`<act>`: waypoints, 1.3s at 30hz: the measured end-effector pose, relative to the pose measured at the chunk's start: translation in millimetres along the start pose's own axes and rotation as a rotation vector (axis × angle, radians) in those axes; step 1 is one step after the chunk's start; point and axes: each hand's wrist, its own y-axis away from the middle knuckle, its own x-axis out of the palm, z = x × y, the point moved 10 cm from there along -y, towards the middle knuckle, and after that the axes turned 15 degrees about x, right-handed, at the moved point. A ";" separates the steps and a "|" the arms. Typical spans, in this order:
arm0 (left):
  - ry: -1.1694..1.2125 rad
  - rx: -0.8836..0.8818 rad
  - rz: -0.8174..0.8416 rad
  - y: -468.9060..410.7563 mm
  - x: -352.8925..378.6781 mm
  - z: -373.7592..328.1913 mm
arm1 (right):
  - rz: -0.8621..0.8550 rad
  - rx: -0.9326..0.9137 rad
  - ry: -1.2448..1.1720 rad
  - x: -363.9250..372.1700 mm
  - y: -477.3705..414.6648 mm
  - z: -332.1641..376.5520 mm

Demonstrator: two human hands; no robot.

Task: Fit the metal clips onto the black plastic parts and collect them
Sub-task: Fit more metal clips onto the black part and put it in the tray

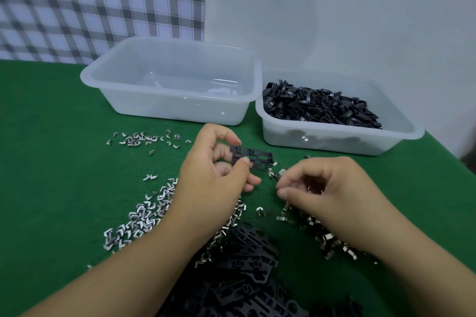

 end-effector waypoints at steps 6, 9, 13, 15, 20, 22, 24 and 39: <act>-0.183 0.030 0.125 1.7 7.3 -6.7 | -0.094 0.104 -0.526 -16.2 -7.9 -23.9; -0.255 0.075 0.188 3.9 14.6 -12.4 | -0.058 0.099 -0.630 -9.6 -9.7 -26.4; -0.316 0.137 0.257 5.9 23.1 -19.7 | -0.034 0.039 -0.693 -5.4 -8.6 -20.6; -0.341 0.153 0.280 6.3 25.4 -21.6 | -0.032 0.005 -0.680 -4.5 -7.4 -16.5; -0.349 0.136 0.267 5.5 24.1 -20.1 | -0.093 -0.049 -0.564 -6.7 -3.0 -10.3; -0.347 0.110 0.239 5.1 20.6 -16.7 | -0.203 -0.135 -0.377 -13.1 2.8 -3.1; -0.319 0.082 0.215 4.6 18.0 -13.6 | -0.312 -0.284 -0.147 -17.3 12.1 12.5; 0.056 -0.153 0.061 4.7 12.9 4.9 | -0.572 -0.395 0.038 -27.0 27.7 20.2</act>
